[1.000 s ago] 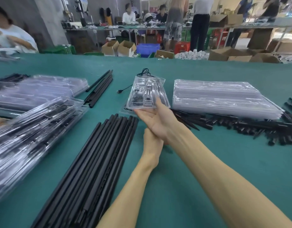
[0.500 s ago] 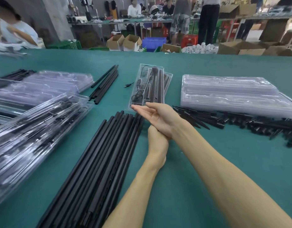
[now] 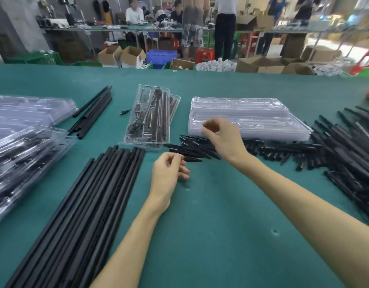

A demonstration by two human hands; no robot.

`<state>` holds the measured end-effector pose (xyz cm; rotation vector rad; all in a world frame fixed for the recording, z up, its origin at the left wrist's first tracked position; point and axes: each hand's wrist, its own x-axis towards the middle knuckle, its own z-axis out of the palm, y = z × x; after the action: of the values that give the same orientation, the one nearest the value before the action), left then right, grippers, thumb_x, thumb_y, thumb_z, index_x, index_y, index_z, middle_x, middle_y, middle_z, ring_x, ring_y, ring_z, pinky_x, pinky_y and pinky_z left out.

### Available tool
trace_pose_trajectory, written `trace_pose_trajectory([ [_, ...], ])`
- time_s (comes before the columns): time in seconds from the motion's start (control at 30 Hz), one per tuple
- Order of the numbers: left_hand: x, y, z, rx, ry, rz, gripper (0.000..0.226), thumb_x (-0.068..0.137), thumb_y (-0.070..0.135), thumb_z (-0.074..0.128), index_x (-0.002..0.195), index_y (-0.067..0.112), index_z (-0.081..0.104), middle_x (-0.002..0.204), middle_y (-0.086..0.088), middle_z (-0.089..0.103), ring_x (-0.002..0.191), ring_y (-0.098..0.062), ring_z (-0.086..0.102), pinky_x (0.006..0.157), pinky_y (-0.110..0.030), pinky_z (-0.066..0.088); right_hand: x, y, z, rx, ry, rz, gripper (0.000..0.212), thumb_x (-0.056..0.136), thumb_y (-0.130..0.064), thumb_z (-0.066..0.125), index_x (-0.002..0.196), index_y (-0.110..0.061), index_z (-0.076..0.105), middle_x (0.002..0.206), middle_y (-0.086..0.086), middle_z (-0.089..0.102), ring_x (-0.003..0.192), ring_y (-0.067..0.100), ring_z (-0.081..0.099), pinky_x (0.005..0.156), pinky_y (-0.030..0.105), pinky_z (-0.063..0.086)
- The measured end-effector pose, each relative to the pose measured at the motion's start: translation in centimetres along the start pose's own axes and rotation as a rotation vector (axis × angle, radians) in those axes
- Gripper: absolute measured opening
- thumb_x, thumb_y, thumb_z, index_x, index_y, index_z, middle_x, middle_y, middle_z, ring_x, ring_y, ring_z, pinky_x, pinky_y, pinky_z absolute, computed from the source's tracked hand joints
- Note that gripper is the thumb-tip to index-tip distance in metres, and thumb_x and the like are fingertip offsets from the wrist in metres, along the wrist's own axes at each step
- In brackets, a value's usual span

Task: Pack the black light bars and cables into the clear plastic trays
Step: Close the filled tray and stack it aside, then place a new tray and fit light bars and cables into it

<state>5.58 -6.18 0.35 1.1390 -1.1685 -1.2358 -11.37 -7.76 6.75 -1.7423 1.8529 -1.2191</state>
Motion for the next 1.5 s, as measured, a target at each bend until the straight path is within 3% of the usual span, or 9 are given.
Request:
trace_pose_trajectory([
  [0.1, 0.1, -0.3, 0.0, 0.043, -0.025, 0.014, 0.014, 0.102, 0.008, 0.054, 0.097, -0.001, 0.063, 0.083, -0.013, 0.062, 0.057, -0.012, 0.062, 0.052, -0.022, 0.052, 1.2, 3.9, -4.0, -0.346, 0.057, -0.008, 0.026, 0.098, -0.019, 0.063, 0.122, -0.007, 0.066, 0.122, 0.012, 0.064, 0.12, 0.028, 0.051, 0.103, 0.038, 0.041],
  [0.2, 0.0, -0.2, 0.1, 0.071, -0.023, 0.021, 0.014, 0.102, 0.009, 0.054, 0.098, 0.001, 0.064, 0.083, -0.013, 0.064, 0.059, -0.013, 0.062, 0.053, -0.022, 0.052, 1.6, 6.8, -6.3, -0.537, -0.004, 0.051, 0.032, 0.099, -0.021, 0.063, 0.128, -0.008, 0.064, 0.128, 0.013, 0.062, 0.126, 0.033, 0.046, 0.106, 0.043, 0.038],
  [0.43, 0.0, -0.2, 0.0, 0.095, -0.025, 0.04, 0.015, 0.102, 0.009, 0.053, 0.098, 0.0, 0.065, 0.083, -0.014, 0.065, 0.058, -0.012, 0.062, 0.053, -0.022, 0.052, 2.4, 7.3, -6.6, -0.644, 0.013, 0.02, 0.019, 0.099, -0.022, 0.061, 0.112, -0.012, 0.071, 0.112, 0.01, 0.066, 0.11, 0.032, 0.057, 0.085, 0.037, 0.043],
  [0.53, 0.0, -0.4, 0.0, 0.088, -0.03, 0.046, 0.016, 0.102, 0.009, 0.054, 0.098, -0.001, 0.065, 0.082, -0.013, 0.065, 0.056, -0.011, 0.062, 0.052, -0.022, 0.053, 2.8, 7.1, -6.6, -0.697, 0.016, 0.041, 0.014, 0.098, -0.01, 0.059, 0.1, -0.007, 0.073, 0.104, 0.01, 0.069, 0.101, 0.033, 0.062, 0.075, 0.035, 0.044],
  [0.8, -0.2, 0.0, 0.1, 0.071, -0.034, 0.044, 0.016, 0.102, 0.012, 0.056, 0.097, 0.0, 0.065, 0.08, -0.011, 0.066, 0.058, -0.012, 0.061, 0.053, -0.022, 0.053, 4.3, 6.5, -8.2, -0.686, -0.092, 0.081, 0.032, 0.09, 0.006, 0.049, 0.106, -0.01, 0.071, 0.109, 0.004, 0.074, 0.1, 0.028, 0.068, 0.09, 0.04, 0.054],
  [1.0, -0.2, 0.0, -0.1, 0.079, -0.042, 0.039, 0.015, 0.102, 0.012, 0.057, 0.097, 0.001, 0.066, 0.08, -0.012, 0.066, 0.058, -0.013, 0.061, 0.054, -0.023, 0.053, 5.4, 6.9, -9.1, -0.546, -0.106, 0.119, 0.022, 0.095, 0.001, 0.057, 0.098, -0.01, 0.076, 0.096, 0.002, 0.076, 0.089, 0.018, 0.068, 0.09, 0.039, 0.055],
  [1.3, -0.1, 0.1, 0.1, 0.084, -0.04, 0.041, 0.016, 0.102, 0.012, 0.056, 0.097, 0.0, 0.066, 0.08, -0.011, 0.066, 0.057, -0.012, 0.061, 0.054, -0.023, 0.053, 6.0, 7.9, -8.9, -0.432, -0.045, 0.125, 0.009, 0.092, -0.008, 0.069, 0.094, -0.007, 0.078, 0.096, 0.008, 0.077, 0.092, 0.023, 0.07, 0.091, 0.042, 0.056],
  [1.4, -0.1, 0.1, 0.1, 0.089, -0.042, 0.041, 0.016, 0.102, 0.013, 0.057, 0.098, 0.001, 0.066, 0.08, -0.011, 0.066, 0.058, -0.013, 0.062, 0.054, -0.023, 0.053, 5.8, 8.1, -8.7, -0.49, -0.044, 0.109, 0.021, 0.093, 0.002, 0.058, 0.096, -0.007, 0.076, 0.099, 0.005, 0.076, 0.093, 0.023, 0.07, 0.087, 0.037, 0.056],
  [1.5, -0.1, 0.0, 0.2, 0.09, -0.039, 0.041, 0.016, 0.101, 0.013, 0.057, 0.097, 0.001, 0.066, 0.08, -0.011, 0.066, 0.058, -0.013, 0.062, 0.054, -0.023, 0.053, 5.1, 8.0, -8.0, -0.751, -0.037, -0.055, 0.026, 0.089, 0.011, 0.05, 0.102, -0.005, 0.067, 0.109, 0.011, 0.068, 0.1, 0.032, 0.064, 0.08, 0.038, 0.049],
])
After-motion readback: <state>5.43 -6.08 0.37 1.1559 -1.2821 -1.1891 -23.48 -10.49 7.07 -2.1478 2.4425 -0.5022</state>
